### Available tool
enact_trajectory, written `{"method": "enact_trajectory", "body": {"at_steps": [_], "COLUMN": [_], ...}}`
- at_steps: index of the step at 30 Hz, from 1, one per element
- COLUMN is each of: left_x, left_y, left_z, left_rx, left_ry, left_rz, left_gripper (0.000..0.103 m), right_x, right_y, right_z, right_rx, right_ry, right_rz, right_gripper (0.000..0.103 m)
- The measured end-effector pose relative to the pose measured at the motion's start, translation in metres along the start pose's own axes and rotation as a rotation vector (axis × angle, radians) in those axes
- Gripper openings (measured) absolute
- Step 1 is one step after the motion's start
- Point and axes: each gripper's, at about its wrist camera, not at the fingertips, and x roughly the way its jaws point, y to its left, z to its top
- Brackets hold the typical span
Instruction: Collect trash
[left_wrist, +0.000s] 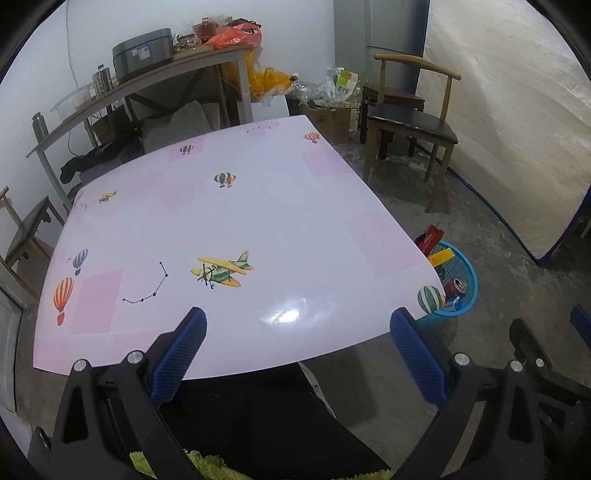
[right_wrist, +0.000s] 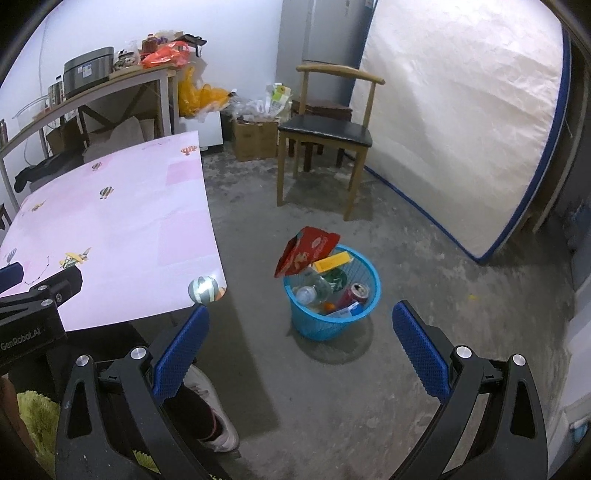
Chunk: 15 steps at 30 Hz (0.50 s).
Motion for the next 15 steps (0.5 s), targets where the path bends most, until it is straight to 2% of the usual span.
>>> {"method": "enact_trajectory", "body": {"at_steps": [15], "left_x": [-0.0004], "left_y": [0.0034], "left_z": [0.001], "left_rx": [-0.019], "left_ry": [0.003], "left_rz": [-0.013], "left_gripper": [0.098], "right_x": [-0.0005], "right_y": [-0.0001], "right_z": [-0.0021], "right_rx": [0.008], "right_ry": [0.0], "right_rz": [-0.008], "right_gripper": [0.095]}}
